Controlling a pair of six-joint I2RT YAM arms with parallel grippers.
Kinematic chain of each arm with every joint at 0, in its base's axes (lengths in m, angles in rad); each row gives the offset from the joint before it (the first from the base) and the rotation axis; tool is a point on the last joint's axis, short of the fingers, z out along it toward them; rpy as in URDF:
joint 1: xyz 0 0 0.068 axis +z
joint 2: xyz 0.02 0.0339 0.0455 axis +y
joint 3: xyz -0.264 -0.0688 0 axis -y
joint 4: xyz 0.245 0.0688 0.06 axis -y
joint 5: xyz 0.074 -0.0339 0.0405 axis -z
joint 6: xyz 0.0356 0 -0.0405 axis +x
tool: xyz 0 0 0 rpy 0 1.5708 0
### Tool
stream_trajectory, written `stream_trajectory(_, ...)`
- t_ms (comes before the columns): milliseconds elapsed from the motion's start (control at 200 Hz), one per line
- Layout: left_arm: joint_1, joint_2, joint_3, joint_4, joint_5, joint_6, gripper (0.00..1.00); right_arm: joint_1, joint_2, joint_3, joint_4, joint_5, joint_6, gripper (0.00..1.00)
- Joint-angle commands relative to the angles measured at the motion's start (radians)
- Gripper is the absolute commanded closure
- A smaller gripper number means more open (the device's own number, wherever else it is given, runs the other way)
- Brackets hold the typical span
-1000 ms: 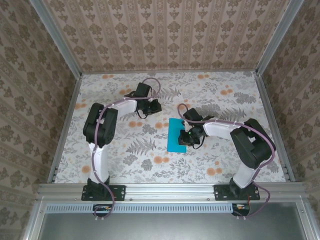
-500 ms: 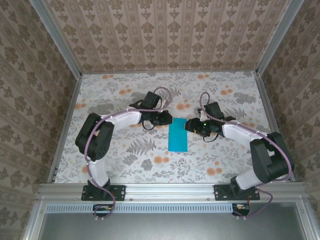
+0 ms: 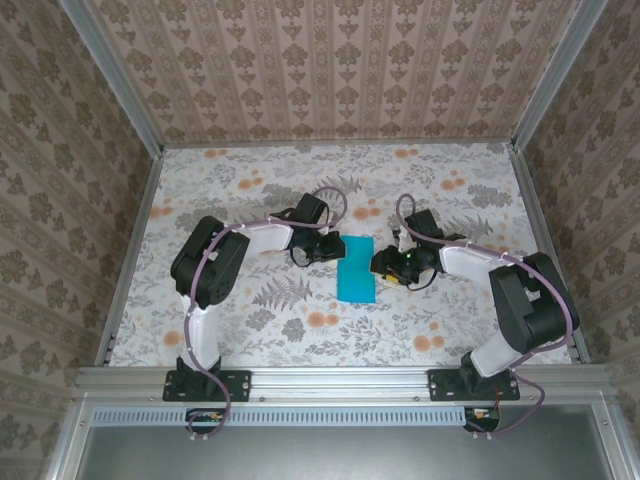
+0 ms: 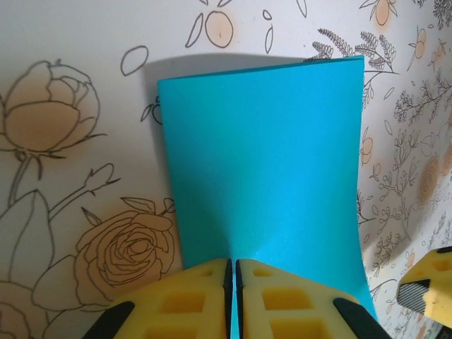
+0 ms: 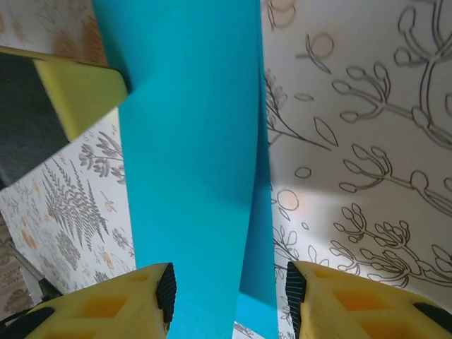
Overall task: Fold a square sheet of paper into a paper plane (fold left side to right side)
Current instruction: Fold the triangle a second time at the center of the table.
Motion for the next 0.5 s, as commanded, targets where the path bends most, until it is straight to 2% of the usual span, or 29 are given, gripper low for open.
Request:
stream_trajectory(0, 0.000, 0.006, -0.006, -0.005, -0.020, -0.014, 0.87, 0.002, 0.019, -0.010, -0.040, -0.055, 0.016, 0.52)
stream_trajectory(495, -0.003, 0.005, -0.011, 0.007, -0.015, -0.022, 0.87, 0.021, 0.100, -0.002, 0.063, -0.138, 0.083, 0.57)
